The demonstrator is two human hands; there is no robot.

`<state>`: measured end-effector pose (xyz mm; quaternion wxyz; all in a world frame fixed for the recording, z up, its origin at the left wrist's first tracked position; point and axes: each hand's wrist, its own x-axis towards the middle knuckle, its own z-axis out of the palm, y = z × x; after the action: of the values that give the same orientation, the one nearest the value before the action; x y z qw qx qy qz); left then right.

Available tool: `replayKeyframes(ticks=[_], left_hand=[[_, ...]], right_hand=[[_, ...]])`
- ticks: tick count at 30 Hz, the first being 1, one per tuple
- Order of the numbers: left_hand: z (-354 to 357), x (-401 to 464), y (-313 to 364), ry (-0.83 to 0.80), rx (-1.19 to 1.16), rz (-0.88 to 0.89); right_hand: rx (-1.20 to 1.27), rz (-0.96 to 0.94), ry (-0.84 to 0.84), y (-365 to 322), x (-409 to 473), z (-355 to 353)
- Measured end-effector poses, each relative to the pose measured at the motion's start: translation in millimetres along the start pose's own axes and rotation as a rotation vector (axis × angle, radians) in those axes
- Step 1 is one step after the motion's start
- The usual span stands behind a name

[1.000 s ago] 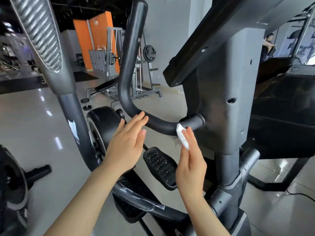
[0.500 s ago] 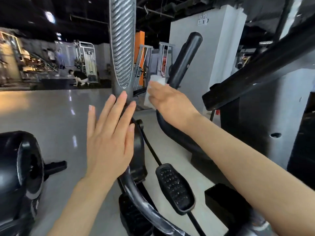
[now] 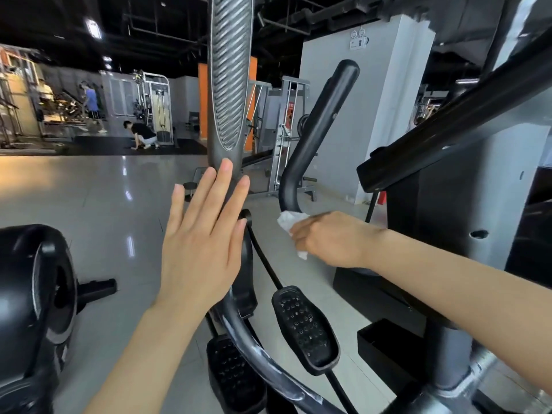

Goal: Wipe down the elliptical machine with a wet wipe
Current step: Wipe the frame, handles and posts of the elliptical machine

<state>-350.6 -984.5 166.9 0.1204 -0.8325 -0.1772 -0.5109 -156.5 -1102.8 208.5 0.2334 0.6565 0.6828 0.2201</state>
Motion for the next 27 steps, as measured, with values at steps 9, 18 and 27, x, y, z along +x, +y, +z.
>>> replayKeyframes(ticks=[9, 18, 27], left_hand=[[21, -34, 47, -0.007, -0.162, 0.115], [37, -60, 107, -0.176, -0.511, 0.008], [-5, -93, 158, -0.429, -1.359, -0.593]], right_hand=[[-0.055, -0.226, 0.251, 13, -116, 43], [0.002, 0.117, 0.412, 8, -189, 65], [1.602, 0.502, 0.506, -104, -179, 21]])
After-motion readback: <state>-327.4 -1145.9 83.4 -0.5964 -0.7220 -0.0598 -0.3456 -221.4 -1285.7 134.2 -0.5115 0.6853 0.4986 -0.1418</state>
